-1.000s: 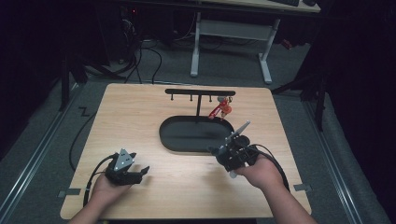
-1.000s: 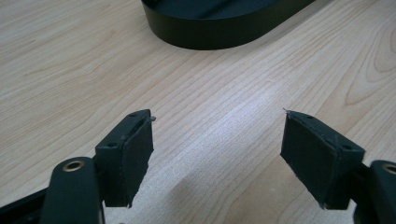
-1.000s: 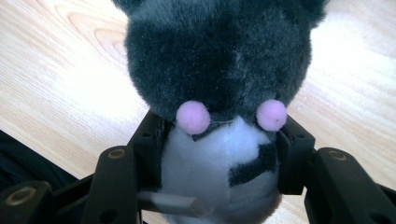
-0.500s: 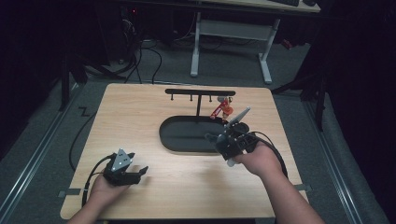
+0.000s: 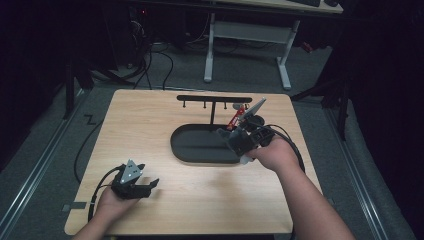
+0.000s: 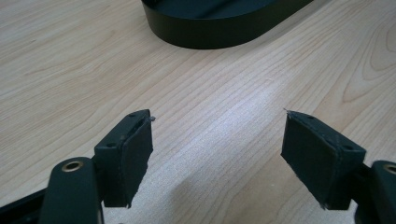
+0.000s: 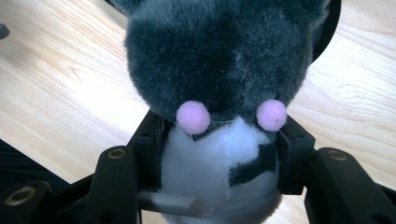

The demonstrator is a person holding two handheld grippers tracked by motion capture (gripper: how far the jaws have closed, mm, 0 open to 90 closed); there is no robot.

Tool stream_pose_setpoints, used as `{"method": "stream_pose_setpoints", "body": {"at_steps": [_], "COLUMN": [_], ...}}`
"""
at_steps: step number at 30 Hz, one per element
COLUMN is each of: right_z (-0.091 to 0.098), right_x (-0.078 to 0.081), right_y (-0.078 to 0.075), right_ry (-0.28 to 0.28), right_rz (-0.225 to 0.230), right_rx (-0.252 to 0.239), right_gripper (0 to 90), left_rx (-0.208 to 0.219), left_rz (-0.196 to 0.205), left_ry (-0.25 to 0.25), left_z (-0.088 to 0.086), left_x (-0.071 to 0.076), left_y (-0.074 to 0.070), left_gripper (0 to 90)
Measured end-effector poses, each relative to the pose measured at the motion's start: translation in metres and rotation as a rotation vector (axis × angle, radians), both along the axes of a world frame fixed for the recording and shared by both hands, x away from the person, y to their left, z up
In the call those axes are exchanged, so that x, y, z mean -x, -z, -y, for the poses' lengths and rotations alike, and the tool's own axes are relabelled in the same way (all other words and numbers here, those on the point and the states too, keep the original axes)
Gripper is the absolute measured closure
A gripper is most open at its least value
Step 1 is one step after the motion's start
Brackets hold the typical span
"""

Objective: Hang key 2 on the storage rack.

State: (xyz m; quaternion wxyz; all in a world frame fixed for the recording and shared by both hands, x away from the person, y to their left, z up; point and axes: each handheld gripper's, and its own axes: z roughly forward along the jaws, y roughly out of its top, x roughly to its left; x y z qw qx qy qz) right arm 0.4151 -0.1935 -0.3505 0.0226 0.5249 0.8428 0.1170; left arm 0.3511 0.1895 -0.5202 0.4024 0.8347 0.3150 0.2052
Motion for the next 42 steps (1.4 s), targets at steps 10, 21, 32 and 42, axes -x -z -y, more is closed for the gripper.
{"method": "stream_pose_setpoints", "body": {"at_steps": [10,21,32,42], "right_z": [0.002,-0.005,-0.007,-0.008], "right_x": [-0.020,-0.046,-0.060,-0.062], "right_y": [-0.022,-0.036,-0.048,-0.021], "right_ry": [0.027,0.043,0.081,0.072], "right_rz": [-0.008,0.002,0.055,0.005], "right_rx": [-0.016,0.008,0.051,0.078], "right_gripper": [47.5,47.5,47.7,47.6], "left_rx": [0.001,0.004,-0.002,0.003], "left_rz": [-0.009,-0.018,-0.012,-0.019], "left_ry": [0.014,0.002,0.017,0.022], "left_z": [-0.001,-0.008,-0.003,-0.002], "left_x": [0.001,0.002,0.001,0.001], "left_y": [0.002,0.001,0.001,0.001], "left_gripper": [25.2,25.2,25.2,25.2]}}
